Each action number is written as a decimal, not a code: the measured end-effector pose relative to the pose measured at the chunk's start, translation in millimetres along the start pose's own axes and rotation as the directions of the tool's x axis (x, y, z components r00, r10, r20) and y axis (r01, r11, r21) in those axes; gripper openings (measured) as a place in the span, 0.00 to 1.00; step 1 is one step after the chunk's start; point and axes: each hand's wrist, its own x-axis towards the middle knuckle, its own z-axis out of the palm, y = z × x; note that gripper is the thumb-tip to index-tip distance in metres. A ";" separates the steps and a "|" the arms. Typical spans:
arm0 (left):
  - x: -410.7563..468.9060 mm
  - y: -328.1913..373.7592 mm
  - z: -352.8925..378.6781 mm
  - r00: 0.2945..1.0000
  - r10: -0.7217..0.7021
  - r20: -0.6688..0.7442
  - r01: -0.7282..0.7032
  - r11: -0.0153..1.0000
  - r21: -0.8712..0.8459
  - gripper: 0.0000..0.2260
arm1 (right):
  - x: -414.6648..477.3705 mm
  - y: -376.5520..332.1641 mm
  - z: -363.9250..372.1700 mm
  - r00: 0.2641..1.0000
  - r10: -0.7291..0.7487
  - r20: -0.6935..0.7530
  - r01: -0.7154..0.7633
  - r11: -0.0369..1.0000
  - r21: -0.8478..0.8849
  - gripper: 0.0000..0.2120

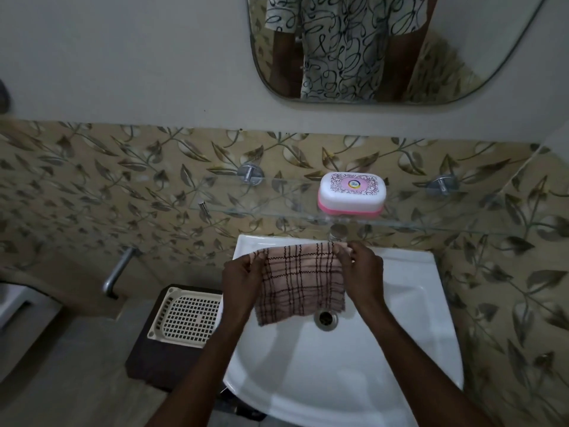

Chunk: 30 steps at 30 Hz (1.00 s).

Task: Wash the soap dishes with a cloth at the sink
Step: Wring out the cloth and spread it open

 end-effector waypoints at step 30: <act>-13.8 1.5 21.9 0.927 -0.036 0.374 0.157 0.941 -0.299 0.12 | 32.9 -47.5 -13.4 0.569 -0.265 0.779 0.681 0.682 -0.266 0.21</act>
